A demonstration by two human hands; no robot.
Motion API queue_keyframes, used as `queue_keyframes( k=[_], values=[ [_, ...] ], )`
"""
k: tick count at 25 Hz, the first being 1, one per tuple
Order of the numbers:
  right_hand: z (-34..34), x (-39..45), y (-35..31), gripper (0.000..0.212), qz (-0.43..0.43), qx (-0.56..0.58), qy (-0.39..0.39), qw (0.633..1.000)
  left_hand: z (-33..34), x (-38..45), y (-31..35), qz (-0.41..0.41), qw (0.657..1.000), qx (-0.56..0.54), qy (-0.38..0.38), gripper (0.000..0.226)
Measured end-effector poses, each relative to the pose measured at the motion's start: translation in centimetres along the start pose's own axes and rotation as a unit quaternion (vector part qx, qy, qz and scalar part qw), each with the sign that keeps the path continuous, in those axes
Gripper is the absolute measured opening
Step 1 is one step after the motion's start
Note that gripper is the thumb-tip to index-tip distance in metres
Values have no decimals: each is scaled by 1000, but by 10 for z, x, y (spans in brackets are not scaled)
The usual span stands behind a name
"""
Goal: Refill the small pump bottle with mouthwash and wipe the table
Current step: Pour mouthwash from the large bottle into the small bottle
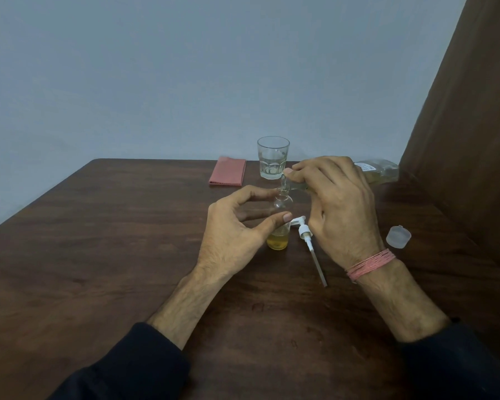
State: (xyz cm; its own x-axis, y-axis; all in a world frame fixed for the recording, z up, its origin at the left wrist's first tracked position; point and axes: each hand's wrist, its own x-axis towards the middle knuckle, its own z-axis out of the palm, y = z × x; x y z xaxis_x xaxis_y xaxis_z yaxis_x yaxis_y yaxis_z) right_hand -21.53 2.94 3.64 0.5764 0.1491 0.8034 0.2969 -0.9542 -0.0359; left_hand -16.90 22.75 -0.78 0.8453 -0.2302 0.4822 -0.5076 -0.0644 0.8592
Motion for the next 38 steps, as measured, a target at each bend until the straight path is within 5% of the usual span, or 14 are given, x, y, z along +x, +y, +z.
queue_keyframes(
  k=[38],
  values=[
    [1,1,-1,53,9,-2,-1,1000,0,0,6,-11,1000,4,0,40]
  ],
)
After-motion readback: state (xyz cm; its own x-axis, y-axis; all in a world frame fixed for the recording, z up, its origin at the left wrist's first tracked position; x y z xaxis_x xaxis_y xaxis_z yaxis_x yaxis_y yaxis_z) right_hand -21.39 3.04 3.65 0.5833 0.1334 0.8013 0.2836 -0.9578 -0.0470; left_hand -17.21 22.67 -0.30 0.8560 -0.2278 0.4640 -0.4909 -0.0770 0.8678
